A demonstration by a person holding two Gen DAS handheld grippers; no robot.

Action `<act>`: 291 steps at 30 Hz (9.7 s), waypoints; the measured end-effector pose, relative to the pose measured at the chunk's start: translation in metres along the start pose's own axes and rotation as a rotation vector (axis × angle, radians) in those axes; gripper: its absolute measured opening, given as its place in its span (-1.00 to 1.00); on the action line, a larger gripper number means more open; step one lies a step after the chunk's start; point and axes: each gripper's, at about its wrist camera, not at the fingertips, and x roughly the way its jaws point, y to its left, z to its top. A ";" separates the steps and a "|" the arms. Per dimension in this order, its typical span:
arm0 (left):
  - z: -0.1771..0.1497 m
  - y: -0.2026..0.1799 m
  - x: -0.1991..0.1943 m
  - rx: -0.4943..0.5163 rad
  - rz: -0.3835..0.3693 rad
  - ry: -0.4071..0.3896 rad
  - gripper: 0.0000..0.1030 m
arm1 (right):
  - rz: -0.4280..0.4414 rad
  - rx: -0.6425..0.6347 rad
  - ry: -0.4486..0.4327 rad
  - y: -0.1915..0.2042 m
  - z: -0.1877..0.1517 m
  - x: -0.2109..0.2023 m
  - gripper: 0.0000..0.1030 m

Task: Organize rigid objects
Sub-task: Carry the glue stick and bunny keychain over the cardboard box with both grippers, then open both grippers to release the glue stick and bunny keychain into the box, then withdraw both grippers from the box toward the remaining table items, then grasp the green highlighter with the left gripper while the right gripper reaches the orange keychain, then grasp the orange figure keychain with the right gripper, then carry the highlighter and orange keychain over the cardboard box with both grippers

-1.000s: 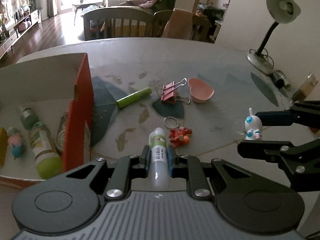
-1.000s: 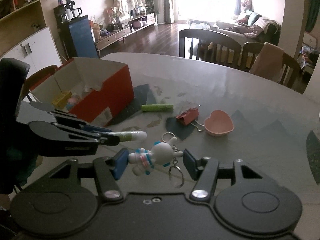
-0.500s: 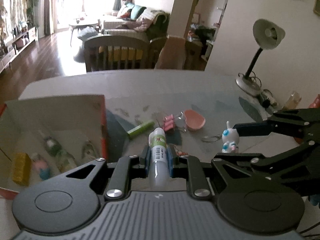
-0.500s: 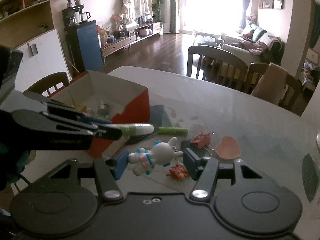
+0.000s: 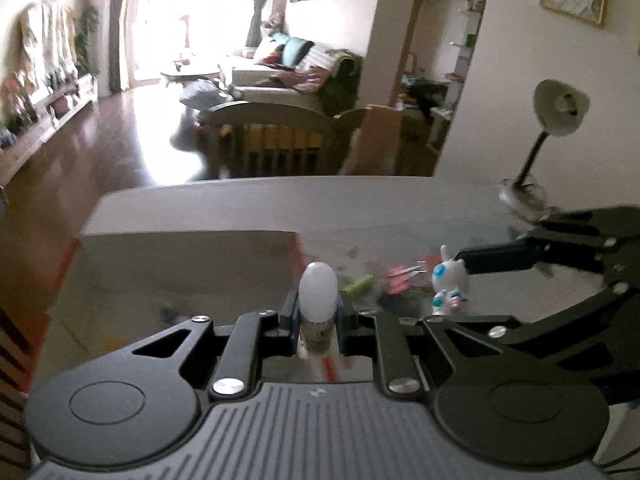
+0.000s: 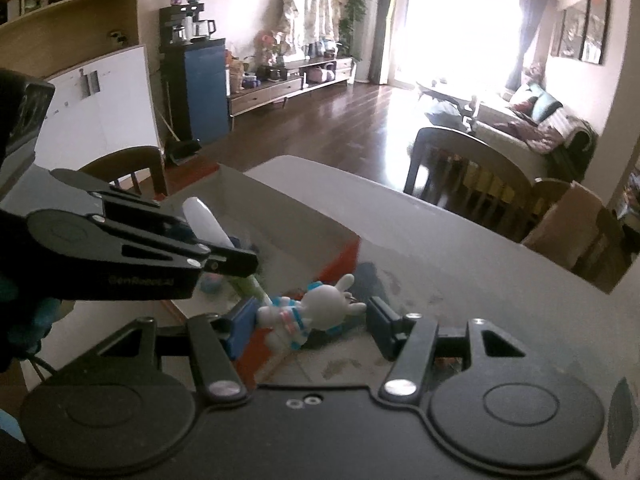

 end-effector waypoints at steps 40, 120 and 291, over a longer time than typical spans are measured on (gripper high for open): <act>-0.011 0.180 0.097 -0.104 0.122 0.205 -0.67 | 0.010 -0.060 0.251 0.078 0.019 0.176 0.15; -0.003 0.048 -0.040 -0.037 0.109 0.011 -0.61 | 0.049 0.198 -0.133 0.036 -0.012 -0.027 0.85; -0.001 0.086 -0.016 -0.117 0.104 0.089 -0.70 | 0.031 0.004 -0.058 0.047 0.026 0.032 0.16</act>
